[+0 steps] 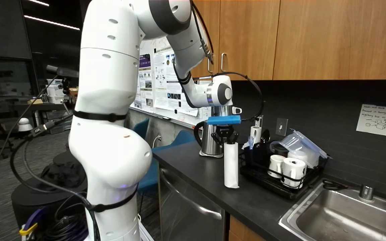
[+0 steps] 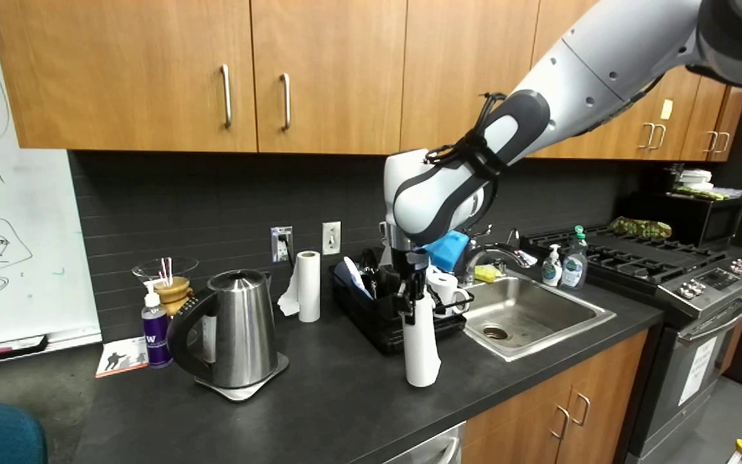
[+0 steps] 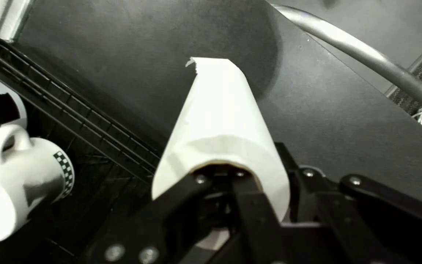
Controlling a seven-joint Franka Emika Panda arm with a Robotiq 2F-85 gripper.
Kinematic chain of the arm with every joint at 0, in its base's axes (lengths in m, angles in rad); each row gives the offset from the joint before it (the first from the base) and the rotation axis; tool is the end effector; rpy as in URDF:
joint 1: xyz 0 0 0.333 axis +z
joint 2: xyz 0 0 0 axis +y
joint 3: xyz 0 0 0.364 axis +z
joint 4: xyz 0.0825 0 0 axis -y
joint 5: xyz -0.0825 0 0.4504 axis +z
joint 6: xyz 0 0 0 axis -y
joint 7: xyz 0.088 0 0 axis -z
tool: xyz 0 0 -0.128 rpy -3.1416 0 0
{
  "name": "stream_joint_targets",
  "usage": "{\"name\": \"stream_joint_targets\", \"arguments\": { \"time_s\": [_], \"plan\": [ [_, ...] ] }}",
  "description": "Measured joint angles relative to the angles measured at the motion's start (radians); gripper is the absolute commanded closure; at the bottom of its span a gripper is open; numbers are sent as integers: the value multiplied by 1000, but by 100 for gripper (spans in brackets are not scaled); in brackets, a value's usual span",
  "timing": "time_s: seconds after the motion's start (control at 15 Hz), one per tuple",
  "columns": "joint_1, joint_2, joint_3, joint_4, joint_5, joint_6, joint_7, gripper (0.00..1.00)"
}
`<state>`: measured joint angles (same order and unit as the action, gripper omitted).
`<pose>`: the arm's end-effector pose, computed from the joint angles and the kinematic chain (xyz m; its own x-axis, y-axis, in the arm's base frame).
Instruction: Put the tissue roll on the counter
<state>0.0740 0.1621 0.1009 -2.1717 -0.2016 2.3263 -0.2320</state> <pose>0.6021 0.0995 0.2995 0.8559 0.5152 -0.0437 0.5164 -0.8476 0.1221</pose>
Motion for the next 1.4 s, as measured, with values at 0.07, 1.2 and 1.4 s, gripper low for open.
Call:
{"name": "stream_joint_targets", "arguments": {
  "time_s": [0.07,1.2,1.4],
  "plan": [
    [-4,4,-3,5,1,0,1,49],
    [-20,-68,-38,52,-12,-5,49,0],
    [-20,-128,-38,46,-21,-12,74,0]
  ]
}}
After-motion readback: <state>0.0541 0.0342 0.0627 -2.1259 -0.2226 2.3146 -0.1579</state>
